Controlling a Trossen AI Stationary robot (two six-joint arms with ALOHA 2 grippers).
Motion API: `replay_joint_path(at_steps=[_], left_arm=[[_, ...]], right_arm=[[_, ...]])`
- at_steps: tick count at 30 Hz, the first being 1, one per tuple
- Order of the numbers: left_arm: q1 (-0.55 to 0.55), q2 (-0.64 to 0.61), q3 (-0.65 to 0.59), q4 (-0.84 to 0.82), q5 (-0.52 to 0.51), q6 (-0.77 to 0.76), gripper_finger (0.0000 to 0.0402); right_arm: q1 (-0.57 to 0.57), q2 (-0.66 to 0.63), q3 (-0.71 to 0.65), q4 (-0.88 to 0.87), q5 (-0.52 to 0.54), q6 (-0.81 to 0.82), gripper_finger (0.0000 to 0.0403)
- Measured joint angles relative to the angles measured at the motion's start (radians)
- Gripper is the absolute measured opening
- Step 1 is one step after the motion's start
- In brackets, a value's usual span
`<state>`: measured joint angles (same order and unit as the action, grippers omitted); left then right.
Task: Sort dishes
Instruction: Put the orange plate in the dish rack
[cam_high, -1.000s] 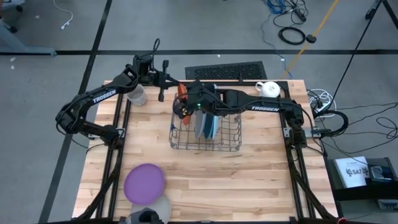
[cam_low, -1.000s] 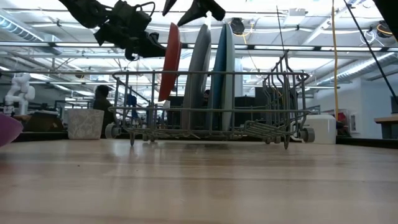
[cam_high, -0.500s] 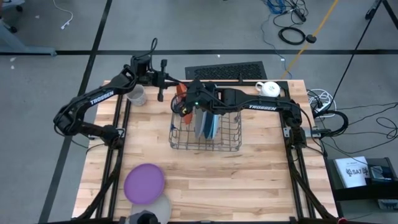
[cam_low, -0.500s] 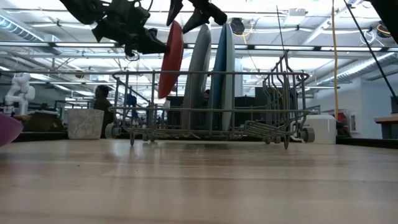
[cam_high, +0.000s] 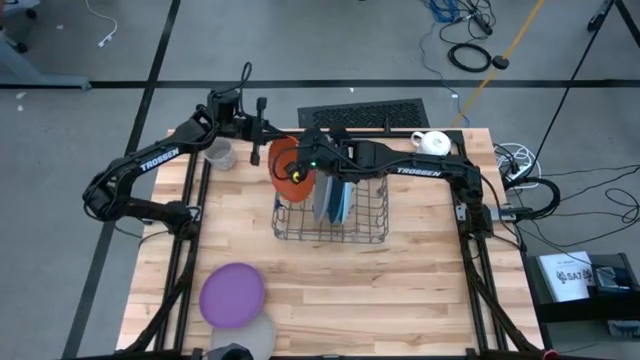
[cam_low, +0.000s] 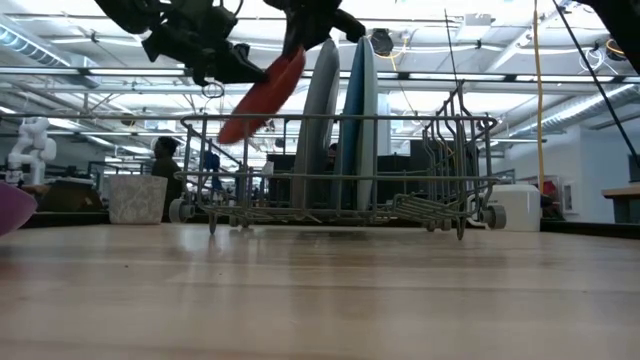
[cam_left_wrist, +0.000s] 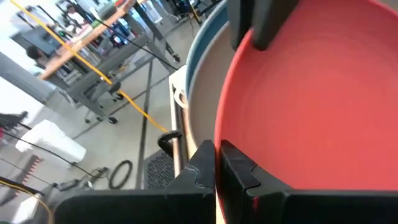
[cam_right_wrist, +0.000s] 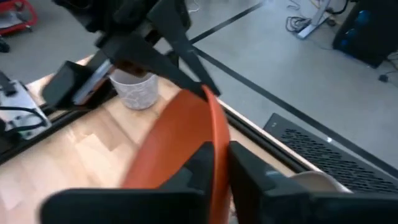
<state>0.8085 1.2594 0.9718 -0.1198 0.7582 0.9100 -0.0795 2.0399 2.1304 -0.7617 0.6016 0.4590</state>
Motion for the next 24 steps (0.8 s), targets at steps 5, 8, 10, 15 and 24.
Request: replay_joint_path(at_steps=[5,8,10,15,24], left_arm=[[-0.002,0.0,0.0,-0.007,-0.004,-0.002,0.0],[-0.003,0.0,0.0,-0.006,-0.004,-0.001,0.0],[-0.004,0.0,0.0,-0.006,-0.008,0.003,0.0],[-0.006,0.0,0.0,0.001,-0.031,-0.031,0.0011],[-0.009,0.0,0.002,0.03,-0.064,-0.029,0.0049]], right_arm=[[0.003,0.002,0.0,-0.018,0.02,-0.004,0.0011],[0.012,0.002,0.0,-0.025,0.038,-0.004,0.0009],[0.015,0.002,0.0,-0.024,0.046,-0.004,0.0008],[0.027,0.004,0.0,-0.02,0.084,-0.02,0.0006],[0.045,0.005,-0.002,0.014,0.117,-0.041,0.0003]])
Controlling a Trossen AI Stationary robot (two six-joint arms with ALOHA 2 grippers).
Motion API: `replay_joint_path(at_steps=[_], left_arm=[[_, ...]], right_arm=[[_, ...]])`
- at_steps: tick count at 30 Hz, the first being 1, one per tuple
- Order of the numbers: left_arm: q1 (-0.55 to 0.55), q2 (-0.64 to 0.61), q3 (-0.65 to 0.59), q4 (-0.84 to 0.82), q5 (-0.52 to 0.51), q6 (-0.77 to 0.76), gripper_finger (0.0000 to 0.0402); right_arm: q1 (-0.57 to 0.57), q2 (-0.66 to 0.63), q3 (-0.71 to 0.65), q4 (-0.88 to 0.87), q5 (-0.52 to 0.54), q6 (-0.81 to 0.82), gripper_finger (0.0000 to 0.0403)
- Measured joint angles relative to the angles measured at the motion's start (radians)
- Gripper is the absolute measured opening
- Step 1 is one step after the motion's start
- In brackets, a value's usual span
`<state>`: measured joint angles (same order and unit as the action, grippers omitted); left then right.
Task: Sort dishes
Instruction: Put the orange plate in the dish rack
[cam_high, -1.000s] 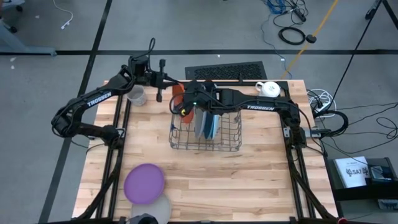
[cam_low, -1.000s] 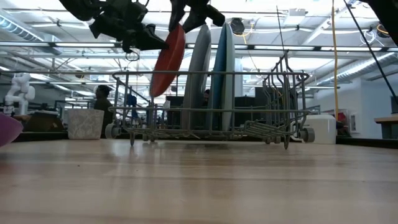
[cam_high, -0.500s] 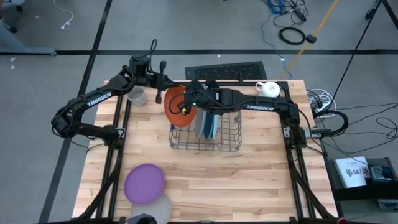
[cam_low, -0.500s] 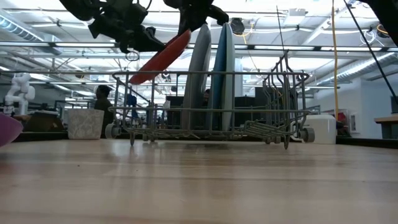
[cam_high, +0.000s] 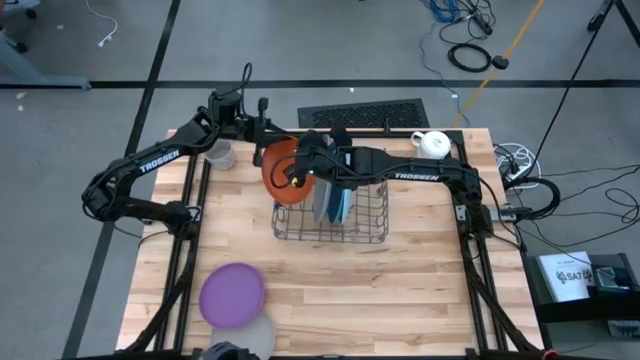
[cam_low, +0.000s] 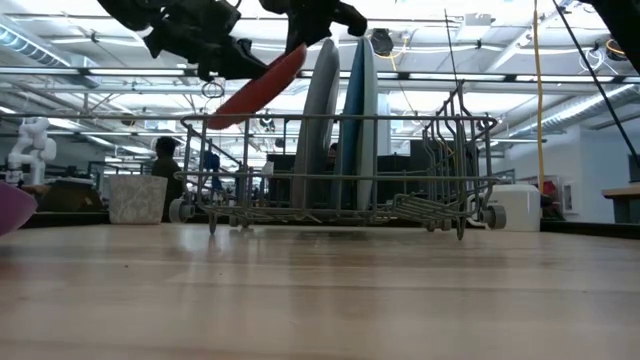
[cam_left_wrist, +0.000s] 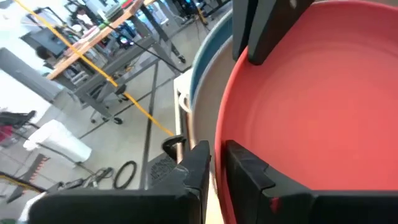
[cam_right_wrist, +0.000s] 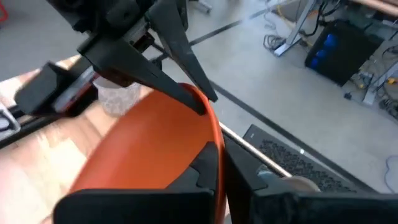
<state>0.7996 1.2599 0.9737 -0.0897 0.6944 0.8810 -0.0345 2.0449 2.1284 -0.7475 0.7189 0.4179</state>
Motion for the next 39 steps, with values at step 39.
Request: replay_joint_path(at_steps=[39], left_arm=[[0.026,0.147,0.0,0.178,0.312,0.102,0.0]], right_arm=[[0.19,-0.064,0.002,0.287,-0.011,-0.505,0.0001]])
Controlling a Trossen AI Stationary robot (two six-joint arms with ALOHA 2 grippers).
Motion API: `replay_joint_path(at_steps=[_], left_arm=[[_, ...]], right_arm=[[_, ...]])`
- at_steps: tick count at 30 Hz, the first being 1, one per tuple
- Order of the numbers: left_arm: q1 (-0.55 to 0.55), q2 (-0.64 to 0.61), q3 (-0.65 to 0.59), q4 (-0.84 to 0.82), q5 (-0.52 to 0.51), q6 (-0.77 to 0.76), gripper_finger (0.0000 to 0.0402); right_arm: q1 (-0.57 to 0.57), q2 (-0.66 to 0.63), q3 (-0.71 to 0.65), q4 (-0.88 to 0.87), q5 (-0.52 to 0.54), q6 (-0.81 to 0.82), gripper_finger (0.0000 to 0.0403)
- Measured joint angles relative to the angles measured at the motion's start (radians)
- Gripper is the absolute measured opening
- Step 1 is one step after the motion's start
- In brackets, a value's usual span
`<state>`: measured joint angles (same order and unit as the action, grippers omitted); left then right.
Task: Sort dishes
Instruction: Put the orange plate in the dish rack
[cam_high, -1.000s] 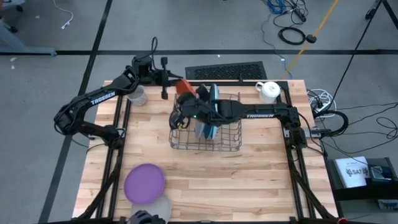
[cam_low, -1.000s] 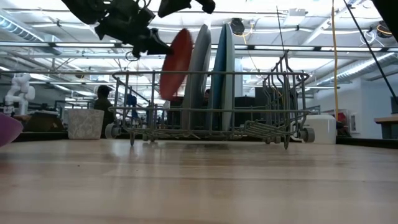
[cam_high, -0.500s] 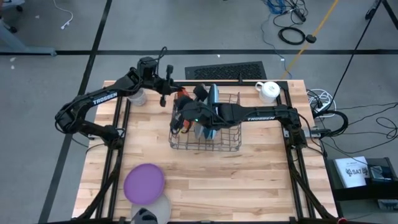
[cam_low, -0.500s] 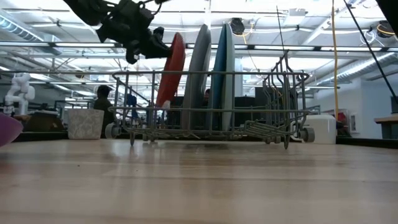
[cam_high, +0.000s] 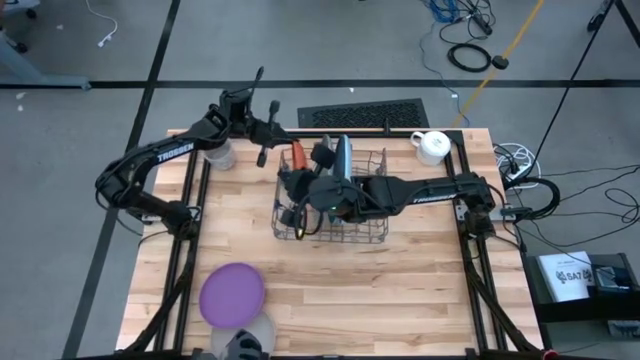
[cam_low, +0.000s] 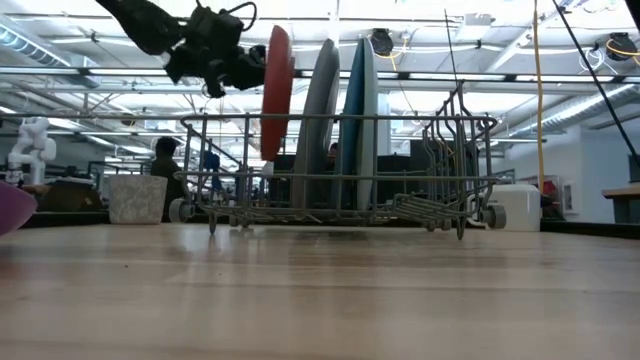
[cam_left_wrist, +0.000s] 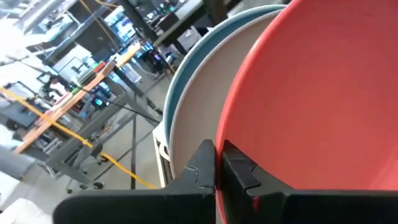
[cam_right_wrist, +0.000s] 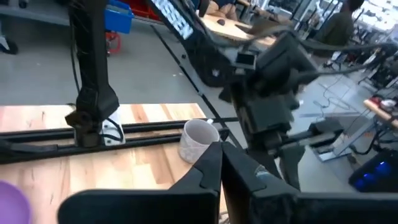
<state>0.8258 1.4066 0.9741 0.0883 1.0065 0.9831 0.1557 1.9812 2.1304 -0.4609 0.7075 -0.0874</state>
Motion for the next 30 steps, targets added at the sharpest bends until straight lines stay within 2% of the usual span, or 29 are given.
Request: replay_joint_path(at_steps=[7,11,15,22,30], left_arm=[[0.0,0.101,-0.001,0.167,0.027,-0.134,0.0],[-0.002,0.149,-0.001,0.175,0.065,-0.14,0.0],[-0.007,0.193,-0.001,0.176,0.065,-0.14,0.0],[-0.023,0.25,-0.001,0.197,0.065,-0.14,0.0],[-0.038,0.264,-0.001,0.29,0.109,-0.19,0.0]], right_arm=[[0.026,-0.034,0.0,-0.018,0.003,-0.014,0.0],[0.037,-0.047,0.0,-0.037,0.016,-0.015,0.0],[0.039,-0.047,0.0,-0.038,0.053,-0.035,0.0],[0.036,-0.047,0.0,-0.044,0.053,-0.04,0.0],[0.036,-0.047,0.0,-0.044,0.053,-0.055,0.0]])
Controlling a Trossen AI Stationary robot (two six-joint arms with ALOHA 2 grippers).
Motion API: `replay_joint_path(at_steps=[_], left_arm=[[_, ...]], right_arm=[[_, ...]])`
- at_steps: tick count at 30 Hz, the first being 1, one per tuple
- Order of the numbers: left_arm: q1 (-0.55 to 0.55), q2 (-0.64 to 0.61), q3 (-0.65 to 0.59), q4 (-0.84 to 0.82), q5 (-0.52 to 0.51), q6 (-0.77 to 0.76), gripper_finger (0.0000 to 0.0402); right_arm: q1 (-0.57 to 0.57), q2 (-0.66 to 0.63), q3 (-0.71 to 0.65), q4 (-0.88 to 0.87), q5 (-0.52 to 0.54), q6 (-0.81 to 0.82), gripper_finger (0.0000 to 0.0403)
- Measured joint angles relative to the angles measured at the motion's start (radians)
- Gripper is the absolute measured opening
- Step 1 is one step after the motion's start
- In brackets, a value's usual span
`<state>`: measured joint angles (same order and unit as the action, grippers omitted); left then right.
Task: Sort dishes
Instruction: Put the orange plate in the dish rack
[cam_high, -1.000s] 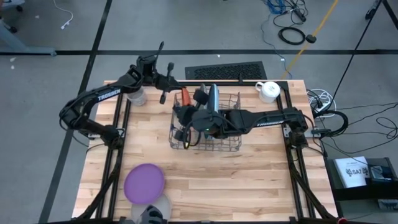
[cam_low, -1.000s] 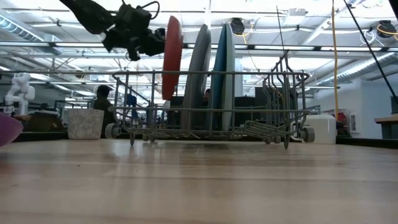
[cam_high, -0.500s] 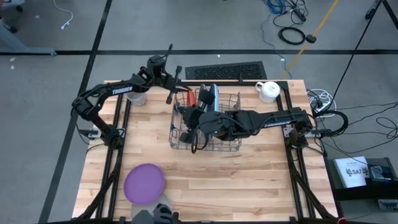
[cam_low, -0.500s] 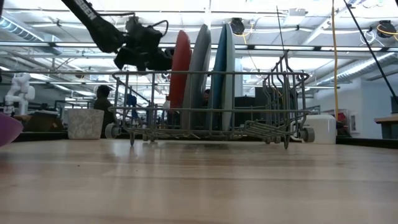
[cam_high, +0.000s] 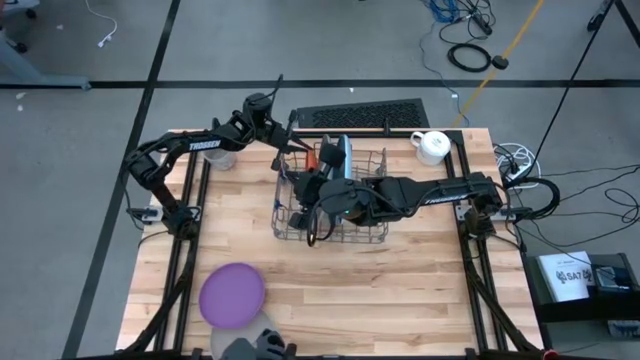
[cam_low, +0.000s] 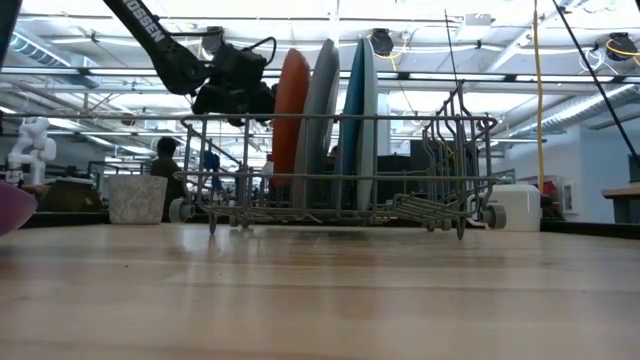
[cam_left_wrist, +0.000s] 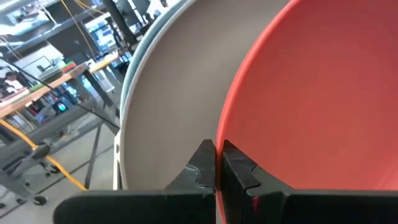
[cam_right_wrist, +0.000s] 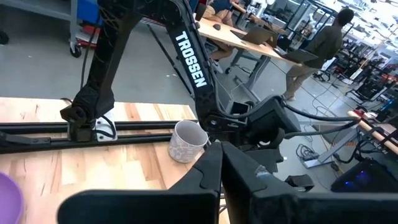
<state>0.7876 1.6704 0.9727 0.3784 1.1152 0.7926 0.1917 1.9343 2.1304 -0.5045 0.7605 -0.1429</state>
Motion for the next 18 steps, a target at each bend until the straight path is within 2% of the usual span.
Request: replay_joint_path(at_steps=[7,18], left_arm=[[0.0,0.005,0.0,-0.003,0.031,-0.027,0.0],[0.001,0.096,0.0,-0.003,-0.006,-0.035,0.0]], right_arm=[[0.0,0.0,0.0,0.003,-0.001,0.0,0.0],[0.001,0.0,0.0,0.005,-0.002,0.009,0.0]])
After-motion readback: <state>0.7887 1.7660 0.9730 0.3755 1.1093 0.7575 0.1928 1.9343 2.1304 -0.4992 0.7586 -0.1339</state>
